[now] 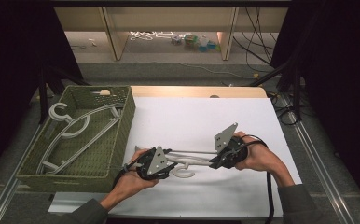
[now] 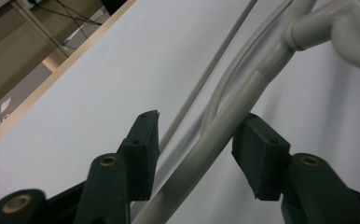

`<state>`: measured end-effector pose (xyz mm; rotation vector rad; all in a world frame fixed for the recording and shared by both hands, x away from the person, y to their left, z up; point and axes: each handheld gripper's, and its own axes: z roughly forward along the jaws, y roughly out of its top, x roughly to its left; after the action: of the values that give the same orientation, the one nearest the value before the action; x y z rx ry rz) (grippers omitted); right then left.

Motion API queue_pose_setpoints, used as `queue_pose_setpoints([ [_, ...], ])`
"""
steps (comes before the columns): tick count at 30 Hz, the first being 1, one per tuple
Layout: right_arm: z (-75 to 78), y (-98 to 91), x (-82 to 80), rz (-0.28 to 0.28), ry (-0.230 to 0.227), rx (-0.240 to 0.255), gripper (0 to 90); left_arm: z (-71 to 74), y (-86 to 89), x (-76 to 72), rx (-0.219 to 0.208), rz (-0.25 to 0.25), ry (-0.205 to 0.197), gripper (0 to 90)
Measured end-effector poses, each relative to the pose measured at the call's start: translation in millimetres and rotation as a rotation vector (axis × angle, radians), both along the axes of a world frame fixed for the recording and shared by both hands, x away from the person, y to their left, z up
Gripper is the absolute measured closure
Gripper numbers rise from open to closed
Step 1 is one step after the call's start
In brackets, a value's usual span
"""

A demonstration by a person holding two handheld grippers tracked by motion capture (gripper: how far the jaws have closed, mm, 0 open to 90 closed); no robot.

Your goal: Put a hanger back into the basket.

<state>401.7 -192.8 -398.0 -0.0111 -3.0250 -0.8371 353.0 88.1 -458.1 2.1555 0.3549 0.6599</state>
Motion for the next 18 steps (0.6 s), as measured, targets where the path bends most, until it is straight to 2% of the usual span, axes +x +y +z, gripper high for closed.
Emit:
queue_pose_setpoints([
  [4,2.1,-1.7,-0.9,0.007,0.018,0.005,82.5,1.6,-0.4,-0.4,0.029,-0.054,-0.011,60.7],
  [5,2.4,-1.9,-0.4,0.011,0.003,0.008,82.5,1.5,-1.2,-0.8,0.025,-0.059,-0.022,62.1],
  [6,2.9,-2.3,-0.6,0.003,-0.006,0.011,82.5,2.8,-0.6,-0.6,0.044,-0.07,-0.022,63.0],
  [8,3.9,-3.2,-0.7,0.004,0.011,0.016,82.5,5.4,-0.2,0.0,0.055,-0.085,-0.018,64.1],
  [11,4.6,-3.6,-0.9,0.014,0.021,0.017,82.6,9.6,-1.2,-2.0,0.1,-0.121,-0.046,67.0],
  [12,4.6,-4.1,-0.1,0.018,0.008,0.019,82.4,11.4,-1.4,-3.1,0.121,-0.13,-0.057,68.2],
  [13,4.6,-4.7,-0.3,0.013,0.006,0.03,82.4,13.1,-1.6,-3.6,0.13,-0.138,-0.074,69.1],
  [14,4.9,-5.5,-0.1,0.017,0.006,0.033,82.4,14.8,-1.6,-4.2,0.136,-0.146,-0.066,69.7],
  [15,5.5,-6.4,-0.3,0.019,0.011,0.037,82.4,16.1,-1.7,-4.7,0.138,-0.155,-0.08,70.3],
  [16,6.0,-7.3,0.1,0.027,0.01,0.046,82.3,17.2,-1.8,-5.6,0.142,-0.165,-0.072,71.0],
  [18,6.7,-9.0,0.4,0.036,0.018,0.058,82.2,20.4,-2.5,-6.9,0.162,-0.182,-0.083,72.3],
])
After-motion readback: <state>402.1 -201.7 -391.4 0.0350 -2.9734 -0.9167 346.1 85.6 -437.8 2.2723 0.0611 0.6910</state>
